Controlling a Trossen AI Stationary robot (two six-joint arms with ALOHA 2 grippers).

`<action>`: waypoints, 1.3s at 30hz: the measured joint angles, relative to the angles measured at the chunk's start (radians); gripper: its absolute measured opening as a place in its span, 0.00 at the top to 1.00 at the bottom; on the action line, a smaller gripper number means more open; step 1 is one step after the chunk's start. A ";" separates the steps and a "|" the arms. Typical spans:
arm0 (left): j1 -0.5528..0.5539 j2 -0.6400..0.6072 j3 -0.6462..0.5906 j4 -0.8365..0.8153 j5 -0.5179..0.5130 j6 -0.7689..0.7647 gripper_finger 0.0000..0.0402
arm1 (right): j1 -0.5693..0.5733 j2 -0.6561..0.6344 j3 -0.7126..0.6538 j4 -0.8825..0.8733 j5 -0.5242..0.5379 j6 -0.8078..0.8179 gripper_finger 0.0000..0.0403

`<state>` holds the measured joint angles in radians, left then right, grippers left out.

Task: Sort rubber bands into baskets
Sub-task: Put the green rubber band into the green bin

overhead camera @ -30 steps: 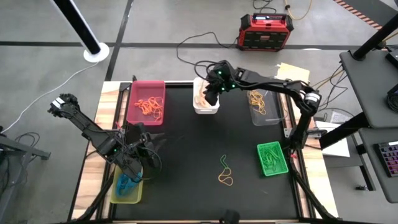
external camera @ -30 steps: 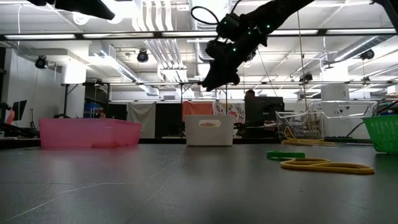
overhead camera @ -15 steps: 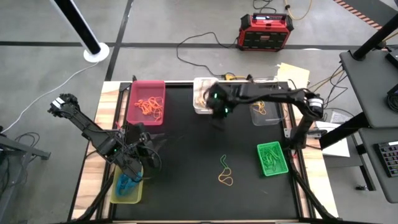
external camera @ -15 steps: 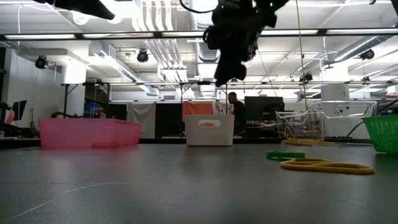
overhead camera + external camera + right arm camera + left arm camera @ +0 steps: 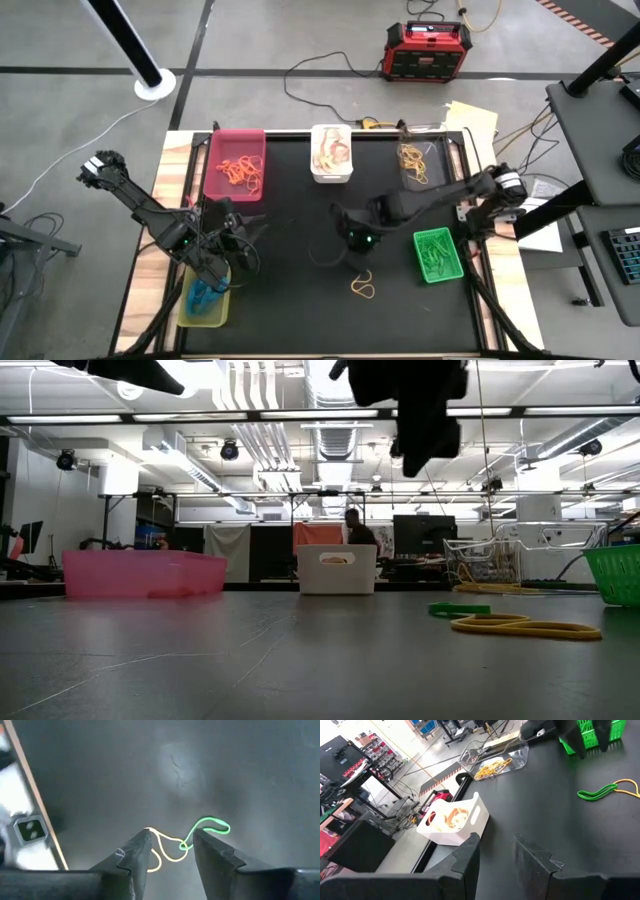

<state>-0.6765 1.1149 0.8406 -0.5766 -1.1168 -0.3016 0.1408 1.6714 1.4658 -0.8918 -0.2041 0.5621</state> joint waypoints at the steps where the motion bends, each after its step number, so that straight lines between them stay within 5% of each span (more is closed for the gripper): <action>1: 0.000 0.000 0.000 0.000 0.000 0.000 0.76 | 0.020 0.000 0.000 -0.004 0.035 0.041 0.65; 11: 0.000 0.000 0.000 0.000 0.001 0.048 0.76 | 0.140 0.007 -0.044 -0.038 0.189 0.514 0.50; 31: 0.000 0.000 0.000 0.009 0.000 0.363 0.76 | 0.171 0.243 -0.049 -0.007 0.203 0.668 0.45; 39: 0.000 0.000 0.000 0.014 -0.001 0.427 0.76 | 0.171 0.313 -0.045 0.001 0.206 0.669 0.52</action>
<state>-0.6769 1.1149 0.8406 -0.5628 -1.1175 0.1255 0.3115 1.9840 1.4206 -0.8907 0.0017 1.2308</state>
